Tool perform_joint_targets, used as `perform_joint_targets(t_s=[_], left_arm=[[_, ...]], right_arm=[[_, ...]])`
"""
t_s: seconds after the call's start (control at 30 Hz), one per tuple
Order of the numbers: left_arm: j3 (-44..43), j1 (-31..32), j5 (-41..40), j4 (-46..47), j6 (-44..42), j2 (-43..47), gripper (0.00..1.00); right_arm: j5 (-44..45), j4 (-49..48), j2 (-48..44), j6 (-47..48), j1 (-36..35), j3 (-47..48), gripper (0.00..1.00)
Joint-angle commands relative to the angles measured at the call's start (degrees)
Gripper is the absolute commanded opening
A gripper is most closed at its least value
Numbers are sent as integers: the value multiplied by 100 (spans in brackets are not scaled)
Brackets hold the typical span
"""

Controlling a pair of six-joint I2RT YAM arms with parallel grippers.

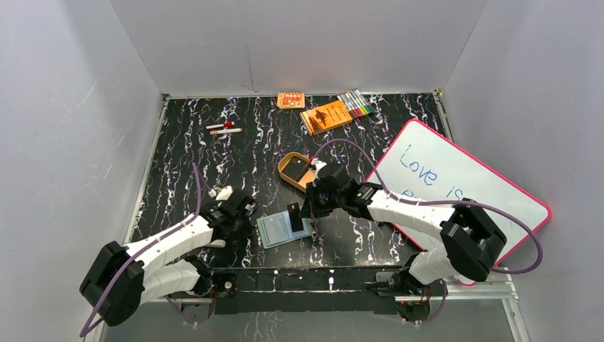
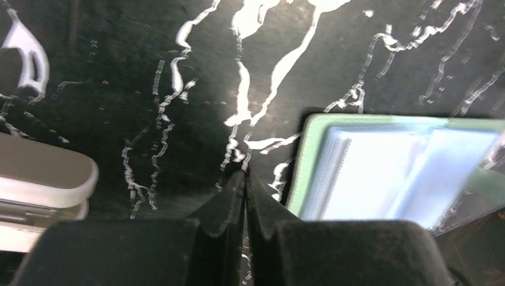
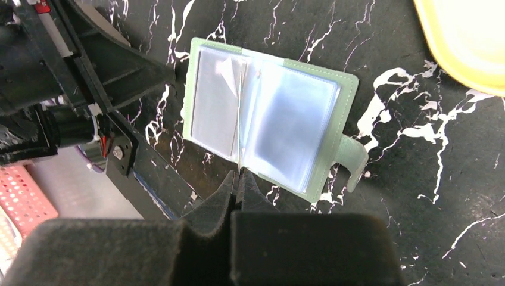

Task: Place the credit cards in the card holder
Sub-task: Insert the credit card into the card holder.

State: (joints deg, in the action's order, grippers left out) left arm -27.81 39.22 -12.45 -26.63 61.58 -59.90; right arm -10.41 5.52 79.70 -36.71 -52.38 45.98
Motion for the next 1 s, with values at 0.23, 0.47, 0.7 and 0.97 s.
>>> perform_joint_targets(t_s=[0.23, 0.47, 0.7, 0.97], left_arm=[[287, 15, 728, 1107, -125, -1031, 0], [-13, 5, 616, 1277, -443, -1336, 0], [-293, 6, -175, 357, -297, -383, 0], [-193, -3, 1049, 1468, -788, 179, 10]], right_arm=[[-287, -737, -23, -263, 213, -132, 0], [-304, -651, -233, -223, 218, -379, 0], [-157, -684, -644, -497, 559, -771, 0], [-1205, -1614, -252, -775, 893, -1022, 0]])
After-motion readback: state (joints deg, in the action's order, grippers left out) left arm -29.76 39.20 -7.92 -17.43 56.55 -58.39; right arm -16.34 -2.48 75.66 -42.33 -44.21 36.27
